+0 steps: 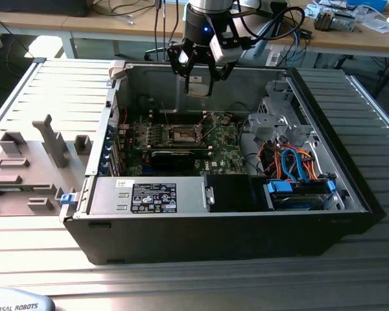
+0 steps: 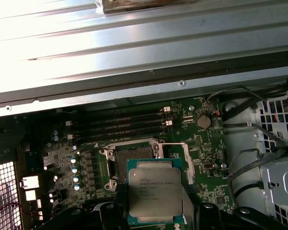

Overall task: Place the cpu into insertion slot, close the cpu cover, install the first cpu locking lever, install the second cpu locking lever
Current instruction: 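Place the cpu into insertion slot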

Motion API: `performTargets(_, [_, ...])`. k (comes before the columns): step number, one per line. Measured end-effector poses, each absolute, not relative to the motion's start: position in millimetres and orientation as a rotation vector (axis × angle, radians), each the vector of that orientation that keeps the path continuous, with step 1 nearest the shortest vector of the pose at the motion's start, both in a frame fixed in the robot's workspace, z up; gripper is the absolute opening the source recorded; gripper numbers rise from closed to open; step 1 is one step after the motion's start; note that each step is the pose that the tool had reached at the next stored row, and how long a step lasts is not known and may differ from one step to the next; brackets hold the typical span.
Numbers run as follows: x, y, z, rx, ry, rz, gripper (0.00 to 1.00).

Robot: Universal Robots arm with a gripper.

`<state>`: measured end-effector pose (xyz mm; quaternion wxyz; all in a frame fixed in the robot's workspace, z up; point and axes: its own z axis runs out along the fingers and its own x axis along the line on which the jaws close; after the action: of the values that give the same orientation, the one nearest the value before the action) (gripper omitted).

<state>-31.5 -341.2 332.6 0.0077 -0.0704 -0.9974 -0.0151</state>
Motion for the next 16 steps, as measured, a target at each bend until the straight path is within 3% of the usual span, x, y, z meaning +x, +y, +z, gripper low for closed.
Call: performTargets(16, [-31.5, -341.2, 332.6, -0.227, -3.118, -0.041, 0.54])
